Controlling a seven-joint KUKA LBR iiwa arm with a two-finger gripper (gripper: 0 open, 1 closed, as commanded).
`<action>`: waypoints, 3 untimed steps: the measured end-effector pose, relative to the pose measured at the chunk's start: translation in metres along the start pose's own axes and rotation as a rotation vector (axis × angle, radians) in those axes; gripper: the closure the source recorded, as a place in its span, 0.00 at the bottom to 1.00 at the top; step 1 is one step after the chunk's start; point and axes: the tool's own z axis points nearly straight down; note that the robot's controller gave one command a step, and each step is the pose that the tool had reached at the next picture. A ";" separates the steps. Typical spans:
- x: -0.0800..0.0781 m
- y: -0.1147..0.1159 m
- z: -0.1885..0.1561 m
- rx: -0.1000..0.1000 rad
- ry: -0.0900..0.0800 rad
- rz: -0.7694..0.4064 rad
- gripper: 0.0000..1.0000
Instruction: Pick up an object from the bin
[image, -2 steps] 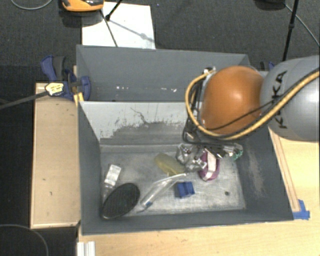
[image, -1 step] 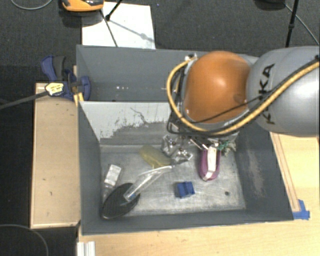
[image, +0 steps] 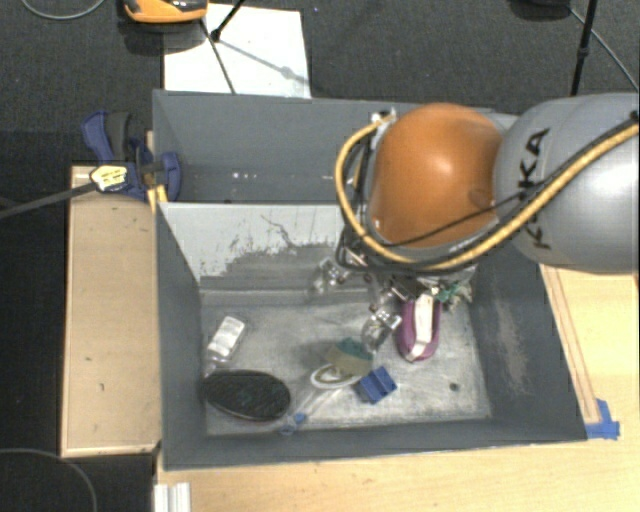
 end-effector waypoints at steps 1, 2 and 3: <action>0.067 0.036 0.074 -0.007 0.012 -0.081 0.00; 0.067 -0.007 0.122 0.008 -0.021 -0.358 0.00; 0.070 -0.028 0.133 0.038 -0.043 -0.866 0.00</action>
Offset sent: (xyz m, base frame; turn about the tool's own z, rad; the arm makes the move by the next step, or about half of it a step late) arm -0.0697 -0.0182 -0.0708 -0.0833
